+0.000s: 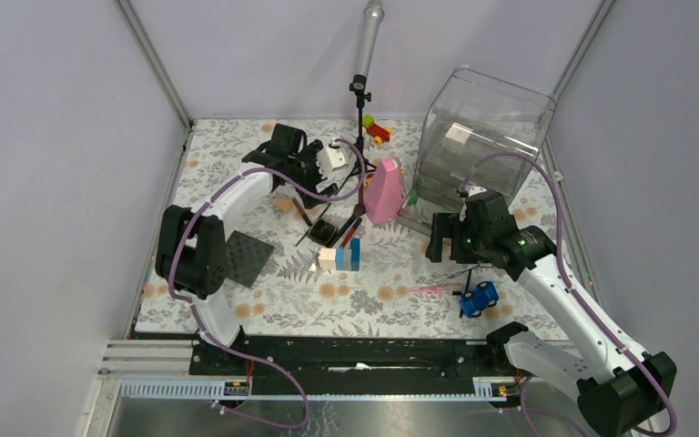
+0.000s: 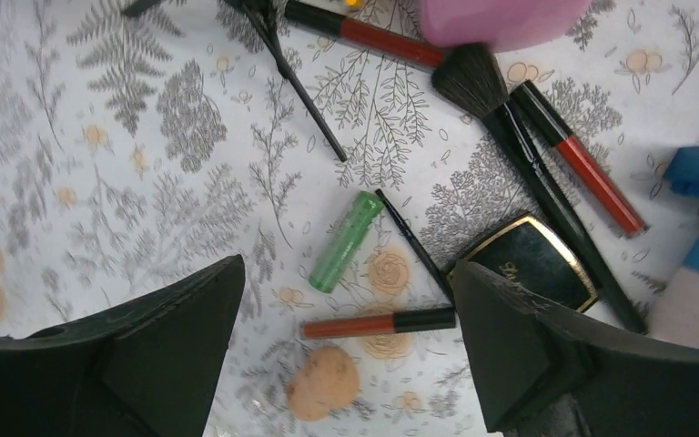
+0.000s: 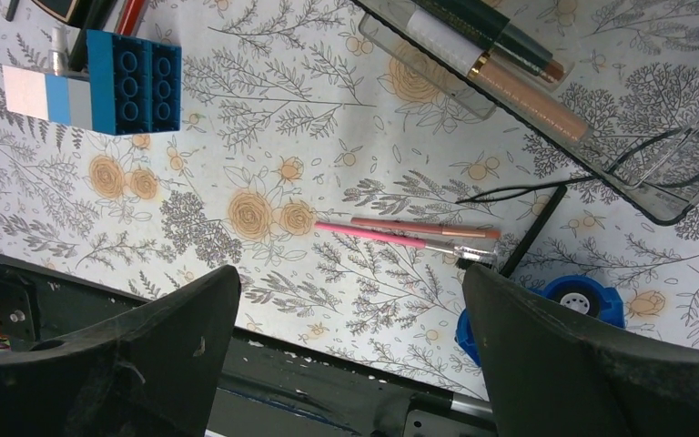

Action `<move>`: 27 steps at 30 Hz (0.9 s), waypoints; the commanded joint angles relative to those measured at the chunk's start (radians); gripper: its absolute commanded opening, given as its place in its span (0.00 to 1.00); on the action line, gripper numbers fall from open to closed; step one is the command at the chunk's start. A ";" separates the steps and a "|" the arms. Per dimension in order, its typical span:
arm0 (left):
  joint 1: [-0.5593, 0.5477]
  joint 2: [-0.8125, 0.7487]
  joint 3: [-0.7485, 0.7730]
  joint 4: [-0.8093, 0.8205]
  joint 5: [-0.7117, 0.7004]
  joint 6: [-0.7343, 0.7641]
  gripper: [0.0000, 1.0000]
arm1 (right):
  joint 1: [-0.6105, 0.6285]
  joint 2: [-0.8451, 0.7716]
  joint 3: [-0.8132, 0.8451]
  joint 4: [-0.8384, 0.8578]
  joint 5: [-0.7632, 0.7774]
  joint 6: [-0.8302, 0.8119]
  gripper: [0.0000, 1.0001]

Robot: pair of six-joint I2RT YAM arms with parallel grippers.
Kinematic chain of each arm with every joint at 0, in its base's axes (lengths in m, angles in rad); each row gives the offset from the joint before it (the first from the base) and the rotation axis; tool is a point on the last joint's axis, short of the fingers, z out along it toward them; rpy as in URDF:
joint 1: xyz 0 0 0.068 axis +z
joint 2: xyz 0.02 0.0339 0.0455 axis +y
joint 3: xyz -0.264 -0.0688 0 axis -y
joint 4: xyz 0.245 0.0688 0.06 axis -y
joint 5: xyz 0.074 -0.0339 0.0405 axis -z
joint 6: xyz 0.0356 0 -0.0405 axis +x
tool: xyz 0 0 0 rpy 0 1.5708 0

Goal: Organize the makeup
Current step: Pick up the makeup from the center of the board.

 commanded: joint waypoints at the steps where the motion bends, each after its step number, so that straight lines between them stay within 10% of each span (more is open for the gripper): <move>1: 0.052 0.065 0.122 -0.123 0.221 0.303 0.95 | -0.003 -0.017 -0.015 0.019 -0.027 -0.013 1.00; 27: 0.048 0.378 0.261 -0.193 0.017 0.456 0.57 | -0.003 0.024 -0.010 0.014 -0.007 -0.012 1.00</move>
